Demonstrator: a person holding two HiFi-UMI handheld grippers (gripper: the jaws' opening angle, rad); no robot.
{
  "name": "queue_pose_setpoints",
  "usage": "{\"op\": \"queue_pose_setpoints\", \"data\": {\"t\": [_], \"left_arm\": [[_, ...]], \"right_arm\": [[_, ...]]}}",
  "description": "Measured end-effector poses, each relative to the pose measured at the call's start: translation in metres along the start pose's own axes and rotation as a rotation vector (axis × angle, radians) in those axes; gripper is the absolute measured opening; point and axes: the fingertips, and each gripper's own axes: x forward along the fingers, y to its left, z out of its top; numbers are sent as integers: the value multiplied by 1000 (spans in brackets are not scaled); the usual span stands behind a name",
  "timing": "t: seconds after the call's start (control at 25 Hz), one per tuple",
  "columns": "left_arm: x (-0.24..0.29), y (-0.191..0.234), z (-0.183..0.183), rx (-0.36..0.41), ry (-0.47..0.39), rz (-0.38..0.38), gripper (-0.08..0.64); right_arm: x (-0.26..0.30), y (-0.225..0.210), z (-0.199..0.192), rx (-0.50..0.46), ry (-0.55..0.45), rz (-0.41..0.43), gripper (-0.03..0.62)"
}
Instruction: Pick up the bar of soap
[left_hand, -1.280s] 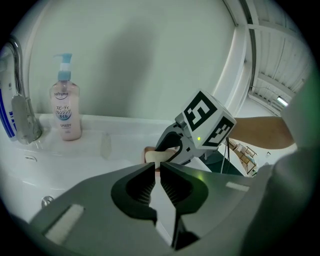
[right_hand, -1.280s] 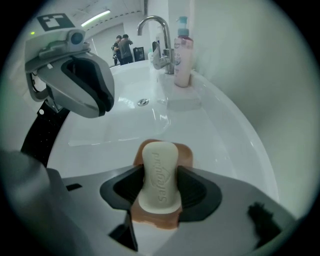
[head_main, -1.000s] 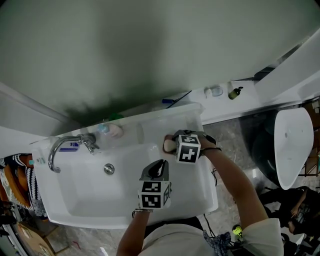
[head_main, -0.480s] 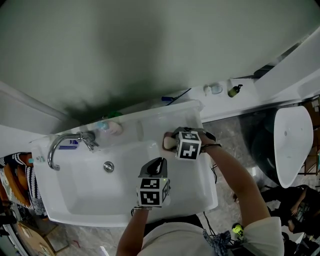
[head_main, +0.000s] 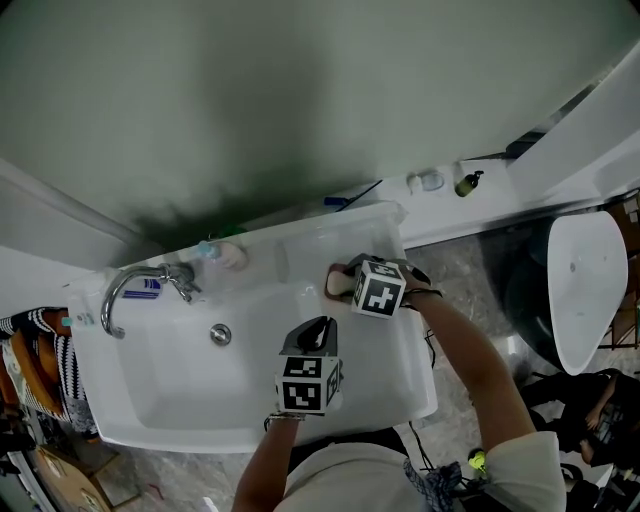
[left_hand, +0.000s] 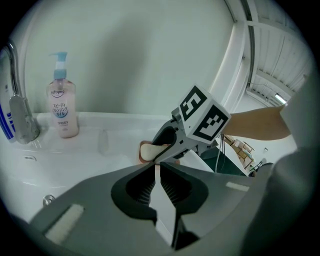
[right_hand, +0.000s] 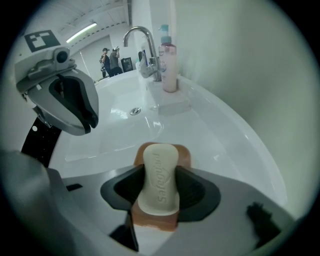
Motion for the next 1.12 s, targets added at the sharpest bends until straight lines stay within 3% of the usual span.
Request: {"op": "queue_pose_setpoints", "data": {"t": [0.48,1.12], "left_arm": [[-8,4,1,19,-12,19,37],[-16,-2,4,28,-35,27,37]], "right_arm": [[-9,-3,3,46,-73,-70,213],[-14,6,-7,12,-38,-85,210]]}}
